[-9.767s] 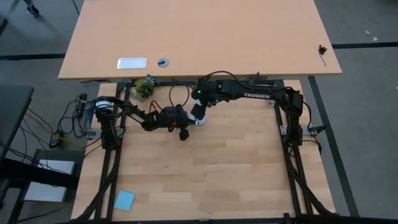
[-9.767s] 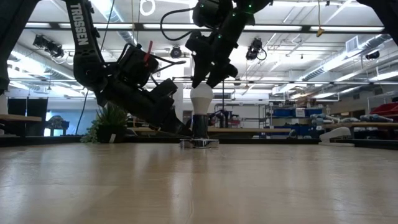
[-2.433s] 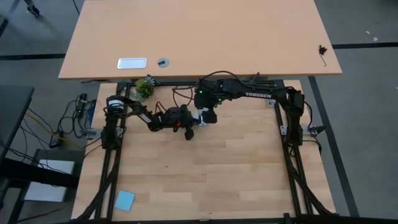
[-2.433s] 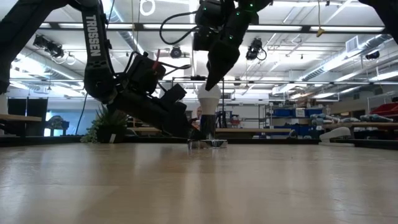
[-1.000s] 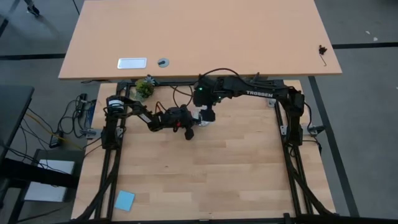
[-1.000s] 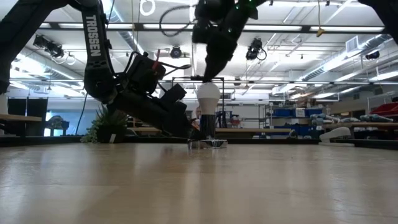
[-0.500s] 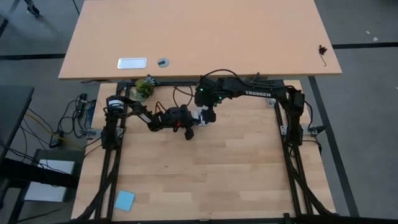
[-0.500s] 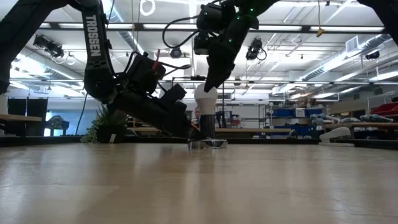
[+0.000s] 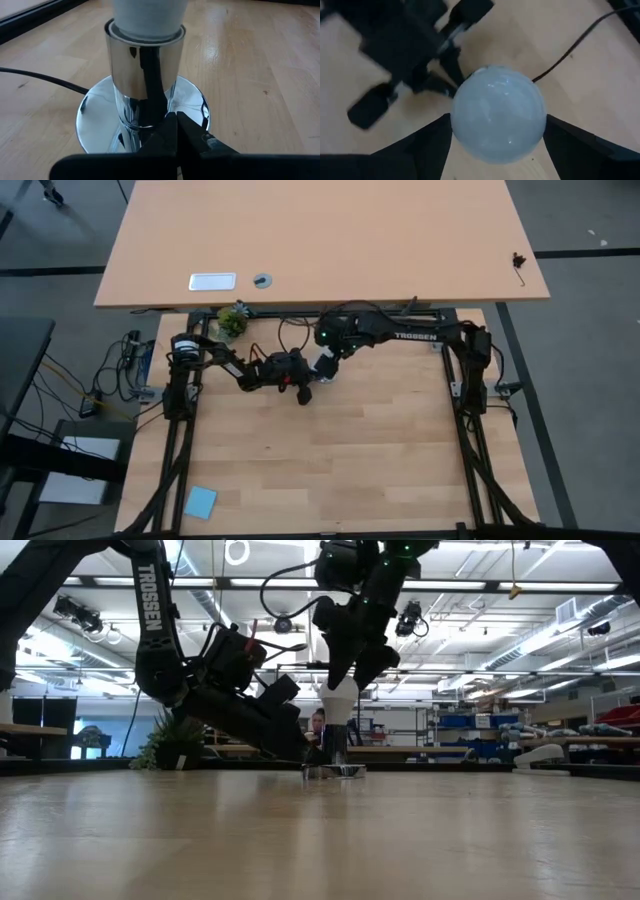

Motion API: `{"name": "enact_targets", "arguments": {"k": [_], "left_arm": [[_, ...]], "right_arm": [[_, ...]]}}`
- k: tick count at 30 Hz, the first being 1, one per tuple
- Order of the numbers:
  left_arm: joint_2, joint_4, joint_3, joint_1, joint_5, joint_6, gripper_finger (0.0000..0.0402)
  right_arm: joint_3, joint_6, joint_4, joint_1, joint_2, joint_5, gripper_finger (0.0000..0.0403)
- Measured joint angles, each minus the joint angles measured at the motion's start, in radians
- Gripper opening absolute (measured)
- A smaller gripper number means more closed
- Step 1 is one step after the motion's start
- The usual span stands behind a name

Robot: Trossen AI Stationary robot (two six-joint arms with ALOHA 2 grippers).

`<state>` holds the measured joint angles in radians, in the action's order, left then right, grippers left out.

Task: Screw lightbulb
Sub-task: Insert the lightbulb into the lamp

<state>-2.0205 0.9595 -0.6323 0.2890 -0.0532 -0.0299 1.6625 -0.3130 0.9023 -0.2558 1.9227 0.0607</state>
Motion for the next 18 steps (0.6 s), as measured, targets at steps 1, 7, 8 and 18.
{"name": "enact_targets", "arguments": {"k": [1, 7, 8, 18], "left_arm": [[0.0, 0.0, 0.0, 0.0, 0.0, 0.0, 0.0001], [0.0, 0.0, 0.0, 0.0, 0.003, 0.0, 0.0001], [0.0, 0.0, 0.0, 0.0, 0.003, 0.0, 0.0001], [0.0, 0.0, 0.0, 0.0, 0.002, 0.0, 0.0001]], "right_arm": [[0.009, 0.025, 0.013, 0.003, 0.005, 0.005, 0.0311], [0.108, 0.247, 0.051, 0.011, 0.004, 0.024, 0.0336], [0.123, 0.314, 0.059, 0.011, 0.004, 0.026, 0.0339], [0.101, 0.712, 0.016, -0.024, 0.007, -0.055, 0.0334]]}}
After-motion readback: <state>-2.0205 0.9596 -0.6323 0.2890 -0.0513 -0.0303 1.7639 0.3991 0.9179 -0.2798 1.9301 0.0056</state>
